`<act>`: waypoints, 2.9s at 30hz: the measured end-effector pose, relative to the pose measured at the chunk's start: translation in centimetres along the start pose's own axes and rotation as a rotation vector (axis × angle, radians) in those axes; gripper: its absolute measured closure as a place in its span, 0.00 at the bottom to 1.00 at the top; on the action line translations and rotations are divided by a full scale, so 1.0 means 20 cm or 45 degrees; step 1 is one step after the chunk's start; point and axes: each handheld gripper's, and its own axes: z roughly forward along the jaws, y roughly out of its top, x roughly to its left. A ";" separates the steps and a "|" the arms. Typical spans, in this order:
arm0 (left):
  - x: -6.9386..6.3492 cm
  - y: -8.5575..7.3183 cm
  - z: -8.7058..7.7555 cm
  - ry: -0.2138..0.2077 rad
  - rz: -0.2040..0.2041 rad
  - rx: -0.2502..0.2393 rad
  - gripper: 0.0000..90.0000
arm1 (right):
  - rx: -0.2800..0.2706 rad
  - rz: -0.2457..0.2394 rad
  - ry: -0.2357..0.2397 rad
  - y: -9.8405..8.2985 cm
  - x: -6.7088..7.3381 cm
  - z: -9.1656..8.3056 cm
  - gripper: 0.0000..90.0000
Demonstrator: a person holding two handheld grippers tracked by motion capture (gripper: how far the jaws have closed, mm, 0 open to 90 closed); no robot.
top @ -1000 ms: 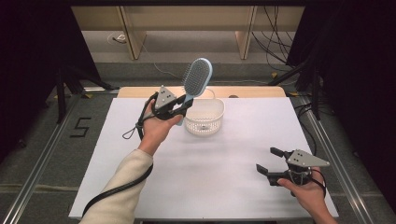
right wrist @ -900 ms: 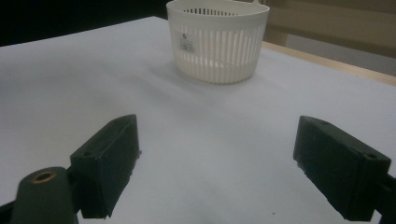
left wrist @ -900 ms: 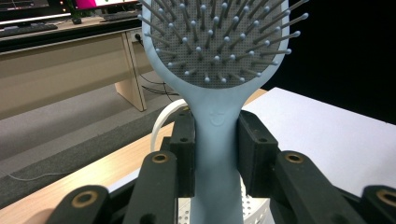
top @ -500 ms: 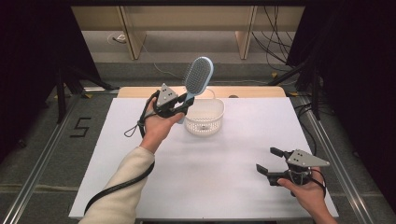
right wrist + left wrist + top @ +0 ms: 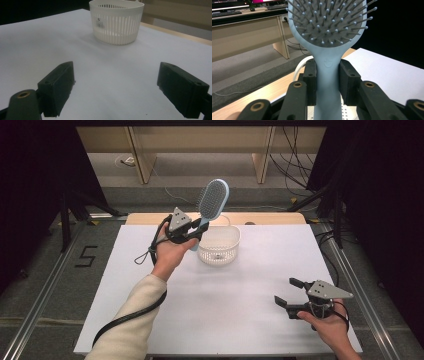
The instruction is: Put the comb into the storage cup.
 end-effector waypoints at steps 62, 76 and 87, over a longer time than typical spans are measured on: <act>0.00 0.03 0.13 -0.001 -0.016 -0.015 0.77 | -0.001 0.001 0.005 0.00 0.00 0.00 0.17; 0.00 0.04 0.15 -0.008 -0.014 -0.010 0.77 | -0.001 0.005 0.007 0.00 0.00 0.00 0.17; 0.00 0.04 0.18 -0.019 -0.014 -0.006 0.77 | -0.004 0.009 0.006 0.00 0.00 0.00 0.17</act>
